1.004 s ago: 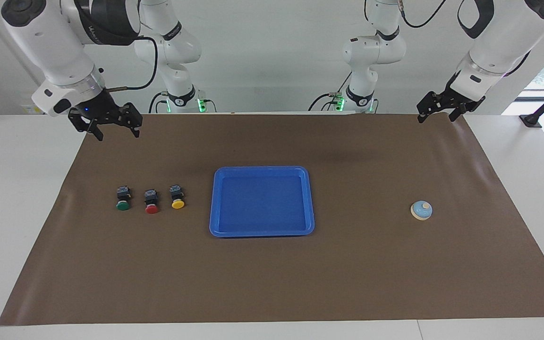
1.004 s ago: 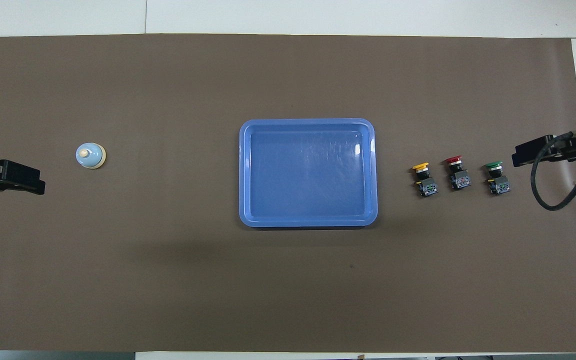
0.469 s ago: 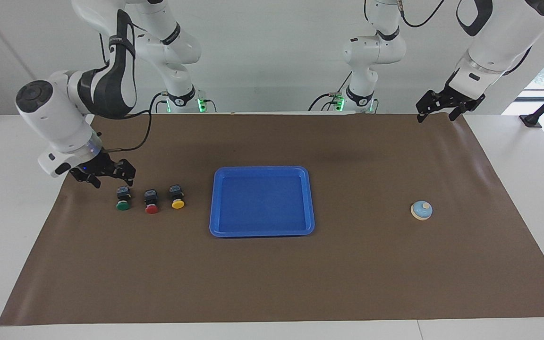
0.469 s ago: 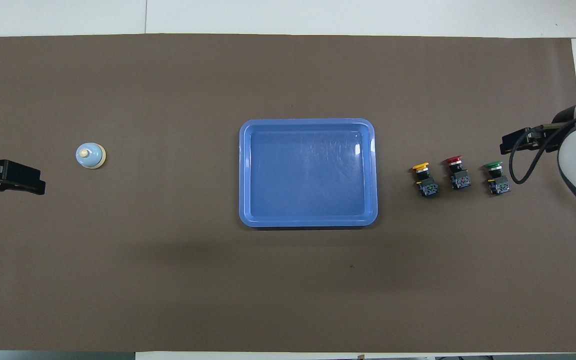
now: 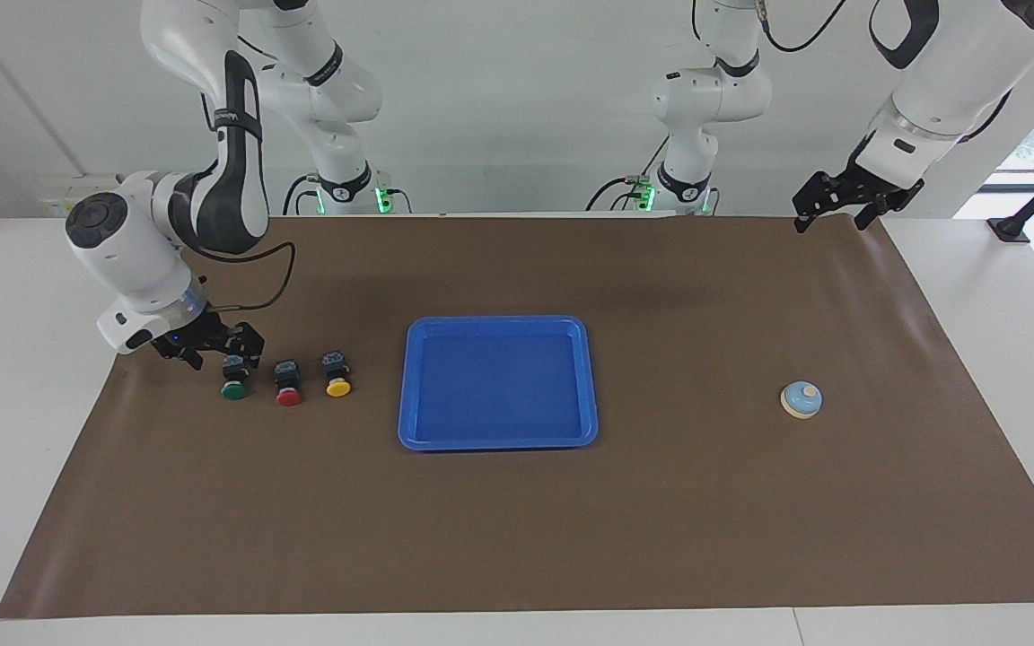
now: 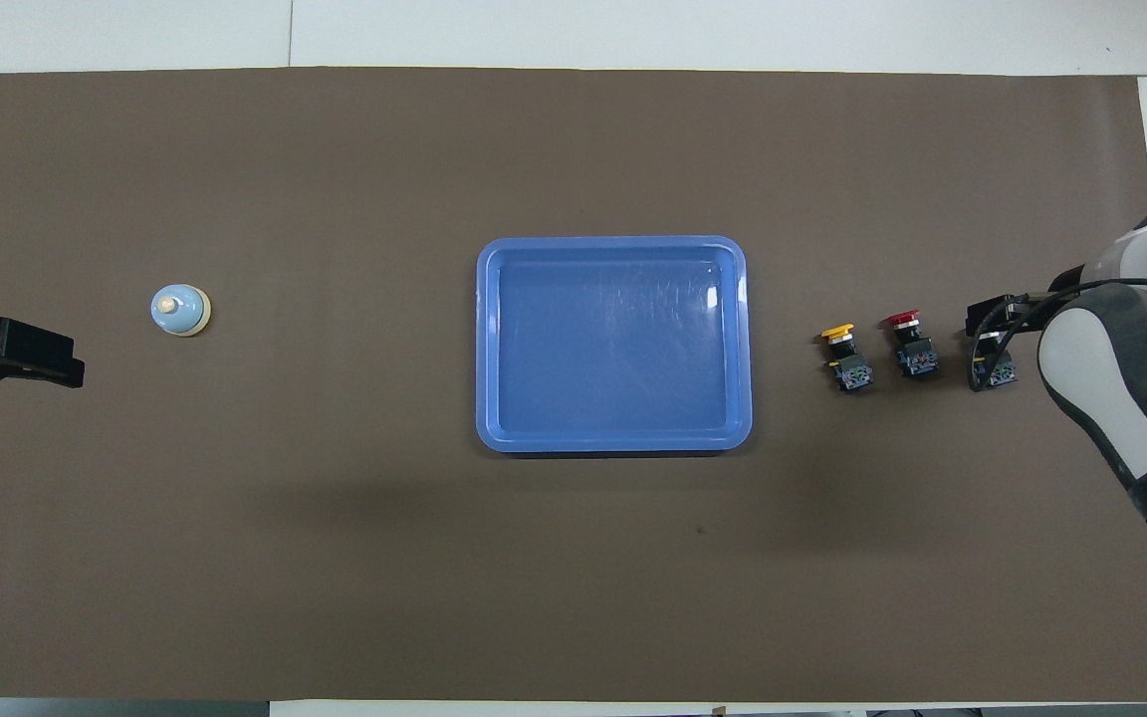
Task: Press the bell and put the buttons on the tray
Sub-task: 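Move the right gripper over the green button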
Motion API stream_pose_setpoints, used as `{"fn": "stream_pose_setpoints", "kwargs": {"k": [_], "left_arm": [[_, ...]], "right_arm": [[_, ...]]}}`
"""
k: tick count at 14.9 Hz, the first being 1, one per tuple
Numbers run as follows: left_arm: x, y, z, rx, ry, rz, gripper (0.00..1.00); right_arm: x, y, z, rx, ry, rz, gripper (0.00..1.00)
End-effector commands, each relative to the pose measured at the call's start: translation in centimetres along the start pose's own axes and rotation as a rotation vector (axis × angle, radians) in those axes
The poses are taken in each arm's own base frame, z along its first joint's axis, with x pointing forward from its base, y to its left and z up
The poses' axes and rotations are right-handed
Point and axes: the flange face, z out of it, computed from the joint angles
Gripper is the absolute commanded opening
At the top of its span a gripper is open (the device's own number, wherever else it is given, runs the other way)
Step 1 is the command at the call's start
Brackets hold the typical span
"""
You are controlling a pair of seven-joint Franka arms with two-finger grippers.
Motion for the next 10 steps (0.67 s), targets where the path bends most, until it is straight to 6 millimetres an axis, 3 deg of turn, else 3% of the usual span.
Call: {"fn": "stream_pose_setpoints", "kwargs": {"k": [1, 4, 10], "left_arm": [[-0.1, -0.2, -0.1, 0.016, -0.005, 0.003, 1.0], [-0.1, -0.3, -0.1, 0.016, -0.005, 0.001, 1.0], [-0.1, -0.3, -0.1, 0.016, -0.005, 0.001, 1.0]], "right_arm": [[-1.6, 1.3, 1.6, -0.011, 0.019, 0.031, 1.0], [-2.5, 1.7, 3.4, -0.012, 0.026, 0.045, 1.0], [-2.9, 1.5, 4.9, -0.008, -0.001, 0.077, 1.0]]}}
